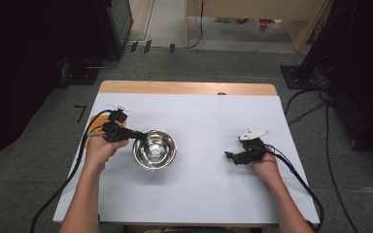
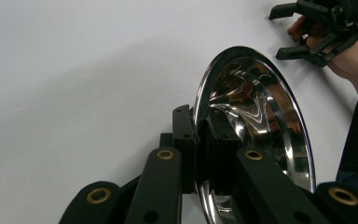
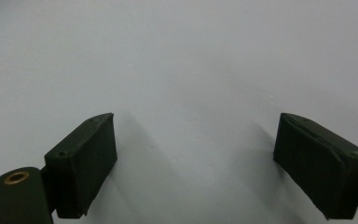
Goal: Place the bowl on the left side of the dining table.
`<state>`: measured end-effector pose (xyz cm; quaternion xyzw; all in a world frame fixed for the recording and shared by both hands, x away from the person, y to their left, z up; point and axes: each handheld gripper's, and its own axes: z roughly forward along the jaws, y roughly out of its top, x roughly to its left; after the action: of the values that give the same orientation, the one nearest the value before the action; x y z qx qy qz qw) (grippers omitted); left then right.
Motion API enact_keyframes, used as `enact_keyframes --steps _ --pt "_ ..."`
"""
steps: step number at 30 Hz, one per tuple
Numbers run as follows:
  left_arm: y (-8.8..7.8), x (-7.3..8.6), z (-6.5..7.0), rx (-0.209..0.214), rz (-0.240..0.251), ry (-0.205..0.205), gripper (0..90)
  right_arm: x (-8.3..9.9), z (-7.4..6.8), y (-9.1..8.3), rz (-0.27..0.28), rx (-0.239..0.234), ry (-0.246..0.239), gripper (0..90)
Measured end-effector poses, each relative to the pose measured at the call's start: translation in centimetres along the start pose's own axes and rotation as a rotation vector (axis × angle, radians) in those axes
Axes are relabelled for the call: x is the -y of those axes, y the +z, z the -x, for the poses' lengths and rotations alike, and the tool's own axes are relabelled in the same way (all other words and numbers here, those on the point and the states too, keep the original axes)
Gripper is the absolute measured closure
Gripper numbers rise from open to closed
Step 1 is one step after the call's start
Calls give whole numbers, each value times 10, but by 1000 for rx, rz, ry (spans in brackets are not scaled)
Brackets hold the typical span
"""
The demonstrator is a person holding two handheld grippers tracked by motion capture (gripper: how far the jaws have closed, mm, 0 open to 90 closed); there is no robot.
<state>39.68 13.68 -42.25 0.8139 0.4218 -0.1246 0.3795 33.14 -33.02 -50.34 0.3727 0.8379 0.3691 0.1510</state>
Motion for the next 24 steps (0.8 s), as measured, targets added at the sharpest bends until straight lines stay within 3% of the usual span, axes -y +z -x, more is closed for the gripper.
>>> enact_keyframes --steps 14,24 --pt "-12 2 -14 -32 11 -25 855 0 0 0 0 0 2 126" --pt "-14 3 -20 -26 12 -46 855 0 0 0 0 0 0 126"
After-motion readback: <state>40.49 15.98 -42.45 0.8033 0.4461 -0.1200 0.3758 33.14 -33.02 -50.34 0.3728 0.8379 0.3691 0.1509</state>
